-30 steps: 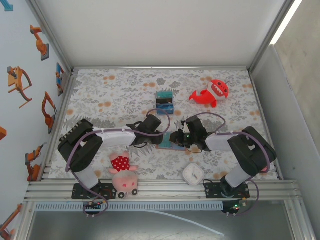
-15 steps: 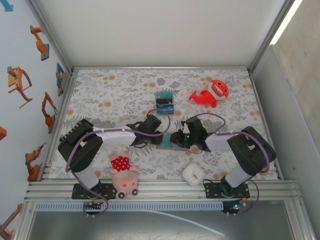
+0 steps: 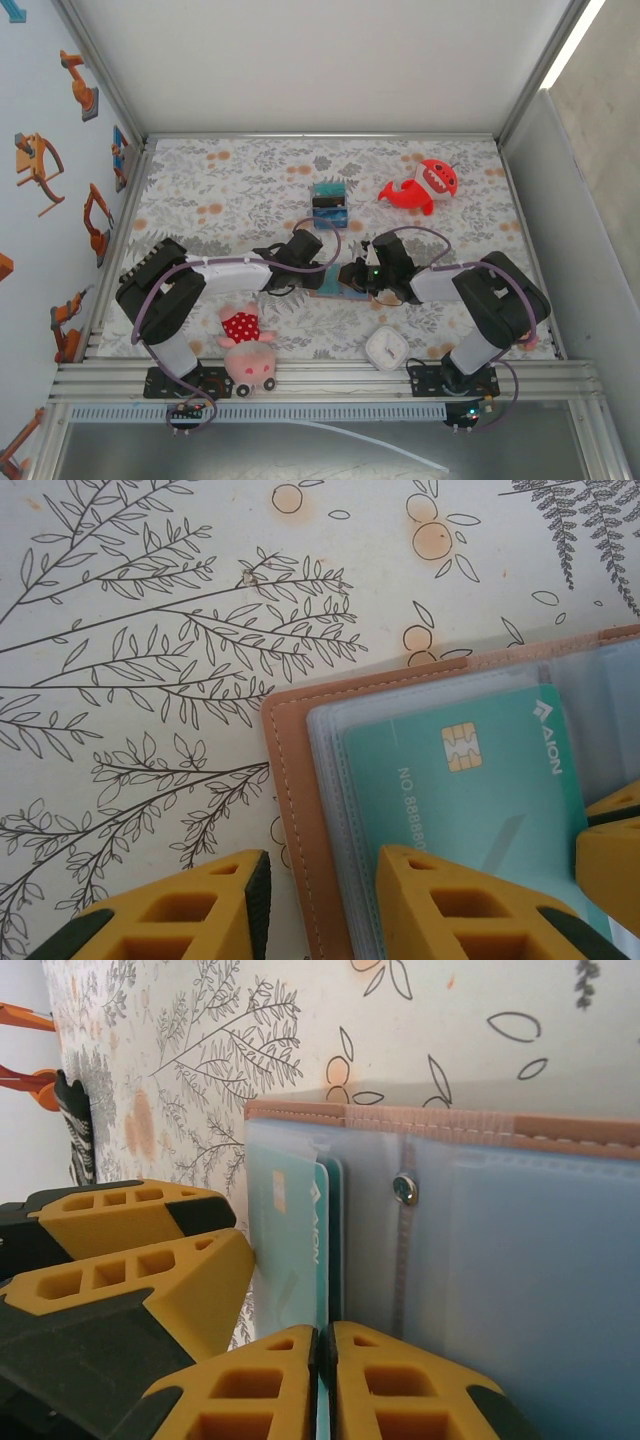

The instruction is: Take the credit cards out of the card holder

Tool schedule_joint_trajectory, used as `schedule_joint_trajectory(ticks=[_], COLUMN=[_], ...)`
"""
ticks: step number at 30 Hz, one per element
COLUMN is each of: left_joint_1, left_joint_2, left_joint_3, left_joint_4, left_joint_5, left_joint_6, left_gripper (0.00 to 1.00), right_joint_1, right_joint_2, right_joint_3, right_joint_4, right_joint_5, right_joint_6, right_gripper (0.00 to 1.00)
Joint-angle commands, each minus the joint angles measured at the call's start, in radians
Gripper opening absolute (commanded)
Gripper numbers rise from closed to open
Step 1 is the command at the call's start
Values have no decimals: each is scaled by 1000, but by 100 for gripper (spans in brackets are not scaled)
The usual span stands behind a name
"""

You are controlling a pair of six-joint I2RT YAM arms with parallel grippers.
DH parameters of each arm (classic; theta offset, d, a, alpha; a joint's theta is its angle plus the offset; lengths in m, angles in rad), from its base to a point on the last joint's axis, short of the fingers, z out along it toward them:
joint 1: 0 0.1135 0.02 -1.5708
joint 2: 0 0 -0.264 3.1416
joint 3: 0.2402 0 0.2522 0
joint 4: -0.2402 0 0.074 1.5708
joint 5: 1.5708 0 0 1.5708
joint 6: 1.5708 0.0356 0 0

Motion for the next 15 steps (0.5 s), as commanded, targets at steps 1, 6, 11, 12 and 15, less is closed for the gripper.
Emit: schedule_joint_trajectory(ticks=[1,6,11,12,15], left_joint_1=[-13,-13,-13,-13,-13], left_joint_2=[25,28,30,32,38], left_joint_3=[11,11,14,14,16], left_joint_4=[-46,-49,-55,-55,-56], left_joint_5=[15,12,1,0,-1], left_joint_6=[1,1,-1,-1,1], left_gripper=[34,34,34,33,30], right_joint_1=[-2,-6,-21,-26,-37], right_joint_2=[5,5,-4,-7,-13], right_joint_3=[-11,-23,-42,-46,-52], right_joint_4=[65,73,77,77,77], right_joint_5=[-29,-25,-19,-19,-22], right_joint_6=[11,12,13,11,8], right_gripper=[10,7,3,3,2])
